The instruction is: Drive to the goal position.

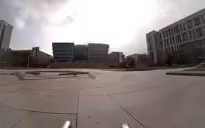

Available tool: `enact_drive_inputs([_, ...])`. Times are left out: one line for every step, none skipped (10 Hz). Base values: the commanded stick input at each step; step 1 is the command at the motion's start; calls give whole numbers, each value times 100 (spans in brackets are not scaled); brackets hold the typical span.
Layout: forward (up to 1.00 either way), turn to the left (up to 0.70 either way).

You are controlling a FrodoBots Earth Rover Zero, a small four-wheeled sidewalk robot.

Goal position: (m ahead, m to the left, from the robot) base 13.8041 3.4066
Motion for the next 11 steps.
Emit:
enact_drive_inputs([70, 0])
enact_drive_inputs([70, 0])
enact_drive_inputs([70, 0])
enact_drive_inputs([70, -2])
enact_drive_inputs([70, -17])
enact_drive_inputs([70, -23])
enact_drive_inputs([70, -19])
enact_drive_inputs([70, -5])
enact_drive_inputs([70, 0])
enact_drive_inputs([70, 0])
enact_drive_inputs([70, 0])
